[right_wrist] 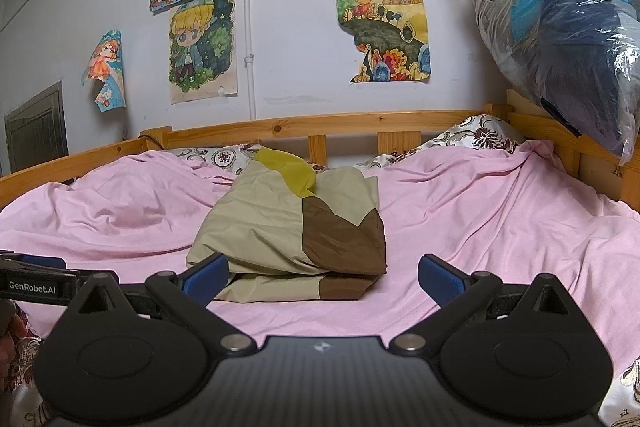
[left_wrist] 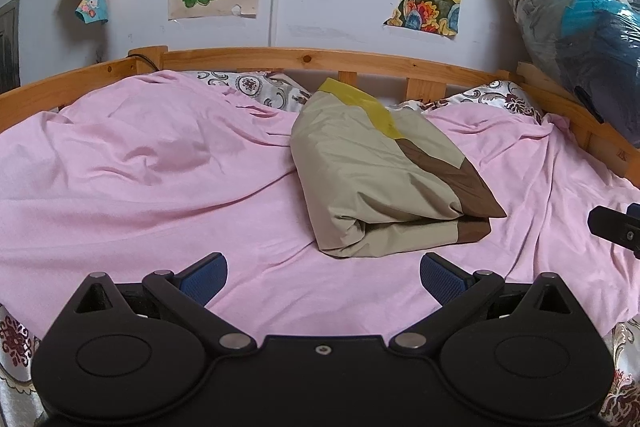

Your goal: Fold large clothes

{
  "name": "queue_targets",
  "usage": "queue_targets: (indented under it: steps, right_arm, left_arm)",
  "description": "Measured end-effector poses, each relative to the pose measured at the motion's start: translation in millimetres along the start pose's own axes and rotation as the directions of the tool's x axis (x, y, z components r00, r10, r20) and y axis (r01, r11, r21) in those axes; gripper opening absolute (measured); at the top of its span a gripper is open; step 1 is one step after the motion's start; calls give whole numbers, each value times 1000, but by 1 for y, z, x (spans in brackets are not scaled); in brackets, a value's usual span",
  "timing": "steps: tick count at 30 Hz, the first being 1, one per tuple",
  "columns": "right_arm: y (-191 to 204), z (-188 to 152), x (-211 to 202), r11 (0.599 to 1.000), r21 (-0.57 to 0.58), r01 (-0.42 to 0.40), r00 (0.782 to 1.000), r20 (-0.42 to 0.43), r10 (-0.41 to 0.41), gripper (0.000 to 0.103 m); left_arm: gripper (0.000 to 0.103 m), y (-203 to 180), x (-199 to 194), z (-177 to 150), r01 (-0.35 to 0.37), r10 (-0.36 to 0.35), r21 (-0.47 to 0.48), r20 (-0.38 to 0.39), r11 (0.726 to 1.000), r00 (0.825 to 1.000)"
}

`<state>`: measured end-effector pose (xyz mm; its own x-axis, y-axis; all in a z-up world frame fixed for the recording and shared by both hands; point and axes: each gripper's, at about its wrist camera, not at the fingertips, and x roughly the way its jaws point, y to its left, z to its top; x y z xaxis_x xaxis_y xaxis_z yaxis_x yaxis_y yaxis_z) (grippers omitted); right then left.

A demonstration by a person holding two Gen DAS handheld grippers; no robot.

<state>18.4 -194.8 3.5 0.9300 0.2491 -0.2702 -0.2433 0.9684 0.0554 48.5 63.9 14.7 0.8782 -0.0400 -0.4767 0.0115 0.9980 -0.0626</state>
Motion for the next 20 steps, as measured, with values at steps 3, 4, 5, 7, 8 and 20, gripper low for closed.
queue_targets:
  steps: [3, 4, 5, 7, 8, 20]
  right_arm:
    - [1, 1, 1, 1000, 1, 3, 1000, -4, -3, 103]
    - [0, 1, 2, 1000, -1, 4, 1000, -8, -4, 103]
    - [1, 1, 2, 1000, -2, 6, 1000, -11, -6, 103]
    - [2, 0, 3, 1000, -4, 9, 1000, -22, -9, 103]
    - [2, 0, 4, 1000, -4, 11, 1000, -27, -11, 103]
    - [3, -2, 5, 1000, 14, 19, 999, -29, -18, 103]
  left_arm:
    - [102, 0, 2, 1, -23, 23, 16, -20, 1000, 1000]
    - [102, 0, 2, 1, -32, 33, 22, -21, 999, 999]
    - [102, -1, 2, 0, -45, 46, 24, -18, 999, 999]
    - [102, 0, 1, -1, -65, 65, 25, -11, 998, 998]
    - [102, 1, 2, -1, -66, 67, 24, -13, 998, 998]
    - [102, 3, 4, 1, -57, 58, 30, -32, 998, 998]
